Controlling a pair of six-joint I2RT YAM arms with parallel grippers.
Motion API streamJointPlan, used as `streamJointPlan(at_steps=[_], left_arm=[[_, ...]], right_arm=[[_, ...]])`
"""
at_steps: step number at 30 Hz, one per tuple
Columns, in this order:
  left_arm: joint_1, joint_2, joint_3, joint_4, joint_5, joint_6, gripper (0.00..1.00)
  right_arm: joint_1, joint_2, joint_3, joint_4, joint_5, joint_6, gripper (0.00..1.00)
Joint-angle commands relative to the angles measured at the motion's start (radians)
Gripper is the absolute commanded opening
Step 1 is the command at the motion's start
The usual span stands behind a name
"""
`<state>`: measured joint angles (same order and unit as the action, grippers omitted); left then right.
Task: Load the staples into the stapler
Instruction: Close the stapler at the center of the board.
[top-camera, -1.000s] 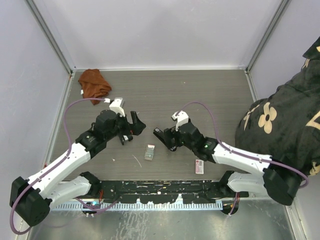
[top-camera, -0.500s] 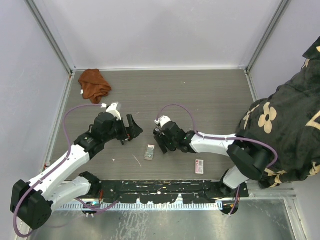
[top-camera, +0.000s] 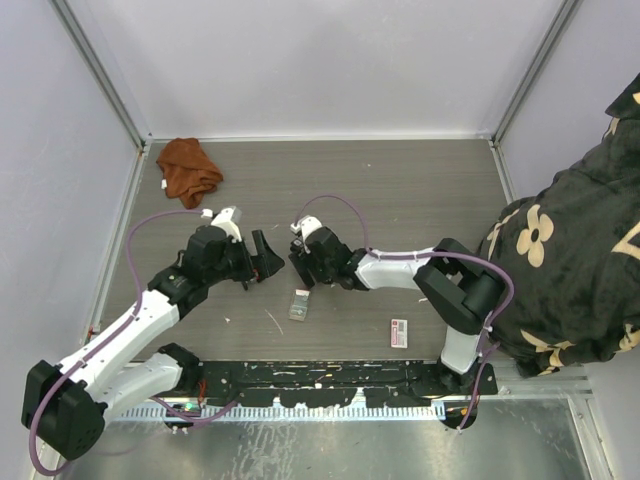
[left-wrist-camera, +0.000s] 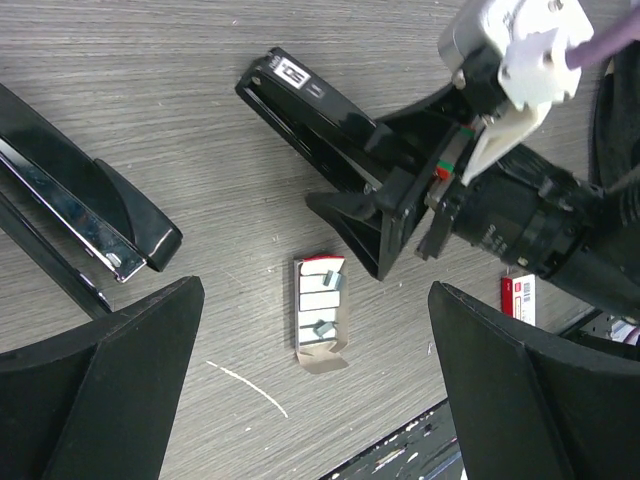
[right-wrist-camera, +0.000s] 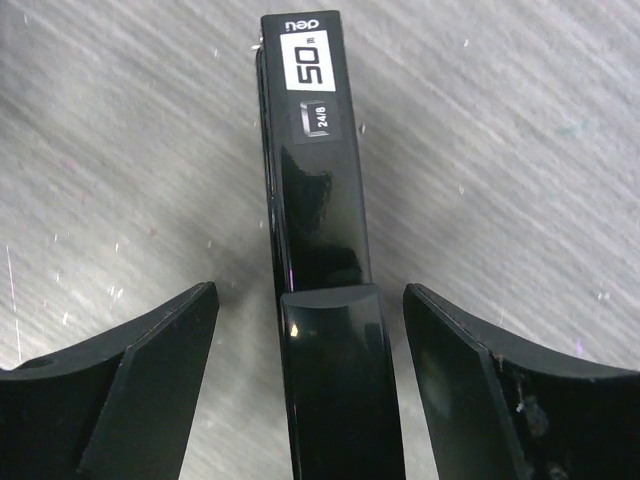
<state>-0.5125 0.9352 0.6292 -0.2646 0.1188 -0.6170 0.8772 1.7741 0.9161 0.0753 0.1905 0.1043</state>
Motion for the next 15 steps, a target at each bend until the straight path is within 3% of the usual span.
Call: streamJointPlan(at_steps=[1, 5, 7, 15], left_arm=[[0.012, -0.032, 0.003, 0.017, 0.022, -0.004, 0.98], [0.017, -0.039, 0.003, 0.013, 0.021, -0.004, 0.98], [0.018, -0.041, 0.002, 0.01, 0.021, -0.004, 0.98], [0.053, -0.028, -0.019, 0.064, 0.019, -0.011, 0.98]], right_arm=[[-0.047, 0.063, 0.072, 0.078, -0.028, -0.029, 0.84], [-0.074, 0.1, 0.11, 0.09, -0.044, -0.051, 0.86], [-0.088, 0.125, 0.133, 0.086, -0.078, -0.054, 0.82], [-0.101, 0.137, 0.114, 0.122, -0.148, -0.067, 0.34]])
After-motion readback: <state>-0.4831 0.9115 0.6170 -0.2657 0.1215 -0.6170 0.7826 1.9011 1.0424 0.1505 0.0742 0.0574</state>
